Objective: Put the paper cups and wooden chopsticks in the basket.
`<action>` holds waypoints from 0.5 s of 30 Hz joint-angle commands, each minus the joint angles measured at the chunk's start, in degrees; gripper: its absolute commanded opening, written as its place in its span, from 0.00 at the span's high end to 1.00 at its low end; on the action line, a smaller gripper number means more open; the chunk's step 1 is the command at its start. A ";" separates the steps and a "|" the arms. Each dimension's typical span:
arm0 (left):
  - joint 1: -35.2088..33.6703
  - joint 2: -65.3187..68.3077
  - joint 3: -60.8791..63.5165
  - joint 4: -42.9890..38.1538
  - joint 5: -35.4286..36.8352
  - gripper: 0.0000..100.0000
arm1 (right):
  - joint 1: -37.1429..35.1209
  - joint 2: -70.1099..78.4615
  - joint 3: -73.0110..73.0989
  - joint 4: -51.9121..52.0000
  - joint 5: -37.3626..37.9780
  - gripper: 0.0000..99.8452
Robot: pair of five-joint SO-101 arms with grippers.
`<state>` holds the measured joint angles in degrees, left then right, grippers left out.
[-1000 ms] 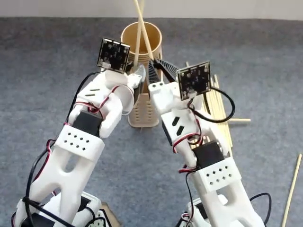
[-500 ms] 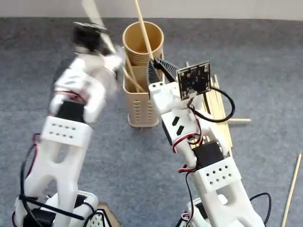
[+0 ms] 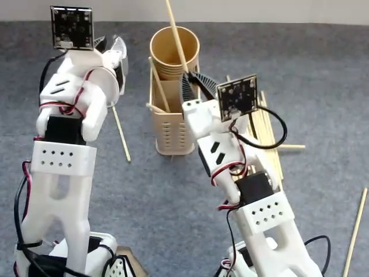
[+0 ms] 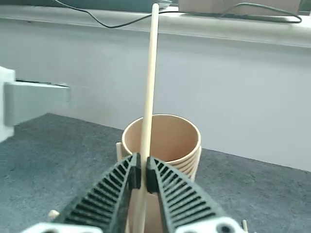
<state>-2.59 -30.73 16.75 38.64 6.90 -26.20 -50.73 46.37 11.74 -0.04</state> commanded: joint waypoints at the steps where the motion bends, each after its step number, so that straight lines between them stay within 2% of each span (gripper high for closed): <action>1: -5.05 -0.31 -2.77 1.93 -0.35 0.88 | 2.24 -1.10 -0.75 -0.84 0.79 0.99; 5: -10.51 0.75 -3.03 10.46 2.29 0.88 | 2.33 -0.75 -0.92 1.27 0.79 0.99; 7: -13.23 3.47 -3.47 15.82 2.99 0.88 | 2.51 -0.84 -1.89 7.78 0.79 0.99; 11: -15.96 12.18 -3.21 21.01 3.43 0.83 | 3.47 -0.66 -8.22 17.63 0.53 0.99; 15: -16.04 20.09 -3.12 22.24 9.41 0.81 | 1.19 -0.84 -10.24 14.20 -1.41 0.99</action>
<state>-18.07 -14.02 15.60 60.44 12.53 -23.74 -50.73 39.43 28.09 -0.04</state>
